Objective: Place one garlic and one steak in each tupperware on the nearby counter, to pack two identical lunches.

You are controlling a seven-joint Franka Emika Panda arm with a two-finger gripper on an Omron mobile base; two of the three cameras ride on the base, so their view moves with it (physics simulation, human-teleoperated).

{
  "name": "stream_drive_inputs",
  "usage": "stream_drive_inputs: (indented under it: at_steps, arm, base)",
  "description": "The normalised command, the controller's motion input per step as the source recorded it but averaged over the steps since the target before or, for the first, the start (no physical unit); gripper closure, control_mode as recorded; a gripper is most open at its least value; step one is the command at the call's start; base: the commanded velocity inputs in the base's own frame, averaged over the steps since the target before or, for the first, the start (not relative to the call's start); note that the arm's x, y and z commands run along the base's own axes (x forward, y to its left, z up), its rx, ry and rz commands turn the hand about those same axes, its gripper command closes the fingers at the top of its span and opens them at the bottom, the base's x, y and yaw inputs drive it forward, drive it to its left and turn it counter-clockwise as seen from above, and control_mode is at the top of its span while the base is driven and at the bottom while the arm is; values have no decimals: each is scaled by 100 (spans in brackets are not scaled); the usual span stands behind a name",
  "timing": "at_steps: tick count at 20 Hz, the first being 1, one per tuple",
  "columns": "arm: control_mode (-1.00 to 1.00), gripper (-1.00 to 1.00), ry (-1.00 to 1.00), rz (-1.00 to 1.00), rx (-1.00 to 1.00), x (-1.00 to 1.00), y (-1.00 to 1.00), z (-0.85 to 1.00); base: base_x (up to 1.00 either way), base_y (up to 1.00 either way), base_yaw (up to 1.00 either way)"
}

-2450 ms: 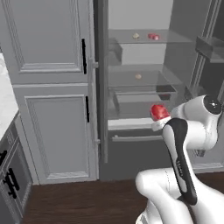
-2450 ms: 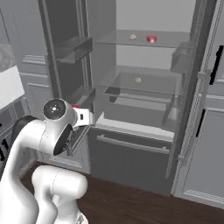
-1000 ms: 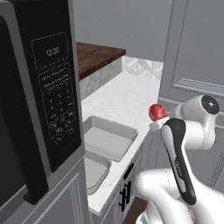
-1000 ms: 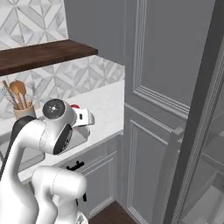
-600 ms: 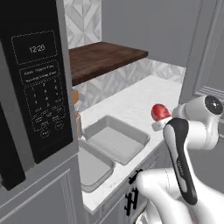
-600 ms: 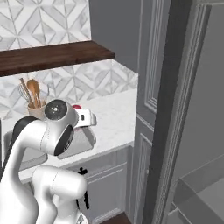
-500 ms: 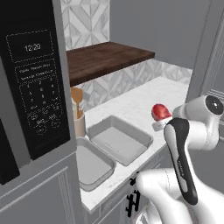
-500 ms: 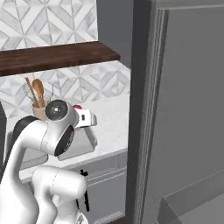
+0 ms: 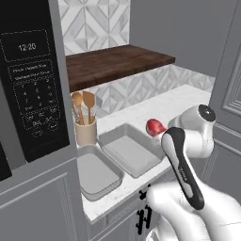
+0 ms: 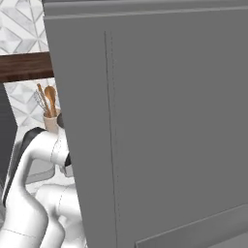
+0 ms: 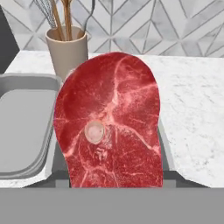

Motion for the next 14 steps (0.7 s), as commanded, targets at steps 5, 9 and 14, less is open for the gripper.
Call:
stream_drive_inputs:
  at_steps: [5,9,14]
  arm:
    - [-100,100,7,1,-10,62,31,-44]
    - [-100,100,2,0,-9,64,9,-44]
    - [-100,100,5,0,-5,62,6,-47]
  base:
    - [0,0,0]
    - [0,0,0]
    - [0,0,0]
